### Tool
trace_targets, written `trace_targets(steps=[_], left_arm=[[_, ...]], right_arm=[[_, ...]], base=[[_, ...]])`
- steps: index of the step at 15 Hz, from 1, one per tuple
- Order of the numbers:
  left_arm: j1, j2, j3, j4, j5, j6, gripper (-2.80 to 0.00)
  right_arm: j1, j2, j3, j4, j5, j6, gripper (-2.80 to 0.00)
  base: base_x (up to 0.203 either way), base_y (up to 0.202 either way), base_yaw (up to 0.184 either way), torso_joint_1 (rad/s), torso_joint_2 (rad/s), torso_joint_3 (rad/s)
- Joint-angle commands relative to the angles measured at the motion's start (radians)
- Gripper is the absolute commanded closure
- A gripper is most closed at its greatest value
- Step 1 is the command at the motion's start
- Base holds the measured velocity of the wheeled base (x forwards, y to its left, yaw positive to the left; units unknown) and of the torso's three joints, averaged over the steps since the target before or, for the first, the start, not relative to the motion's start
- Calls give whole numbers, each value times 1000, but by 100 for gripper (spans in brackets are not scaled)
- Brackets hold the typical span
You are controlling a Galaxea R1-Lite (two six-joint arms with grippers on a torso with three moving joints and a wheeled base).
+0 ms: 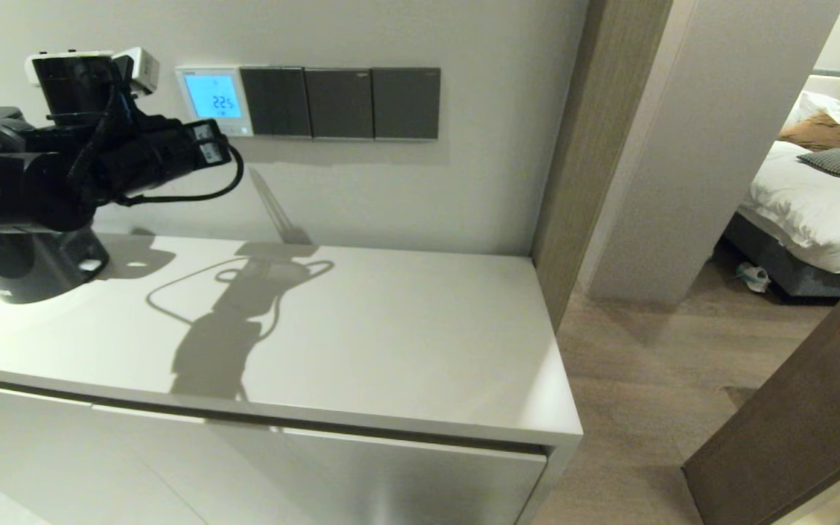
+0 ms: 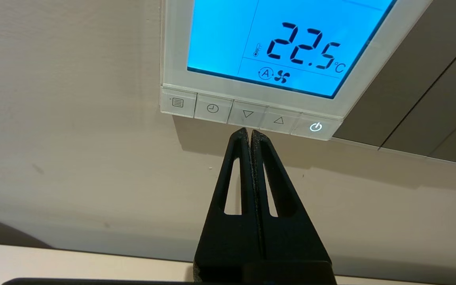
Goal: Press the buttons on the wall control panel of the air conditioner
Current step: Press the temperature decrease button
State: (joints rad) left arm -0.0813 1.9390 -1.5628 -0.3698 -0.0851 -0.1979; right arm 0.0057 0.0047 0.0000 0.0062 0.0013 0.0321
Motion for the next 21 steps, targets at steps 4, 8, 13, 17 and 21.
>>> trace_targets(steps=[4,8,13,17,21], left_arm=[[0,-8,3,-3,-1,-1,0],[0,3,-8,-1,-1,-1,0],[0,14,-20,-1,-1,-1,0],[0,21,-28,0,-1,-1,0],[0,17,-20,-3,-1,-1,0]], right_arm=[[0,1,2,0,0,0,0],[0,1,2,0,0,0,0],[0,1,2,0,0,0,0],[0,1,2,0,0,0,0],[0,1,2,0,0,0,0]], base=[[0,0,0,0,0,0],[0,0,0,0,0,0],[0,0,0,0,0,0],[0,0,0,0,0,0],[0,0,0,0,0,0]])
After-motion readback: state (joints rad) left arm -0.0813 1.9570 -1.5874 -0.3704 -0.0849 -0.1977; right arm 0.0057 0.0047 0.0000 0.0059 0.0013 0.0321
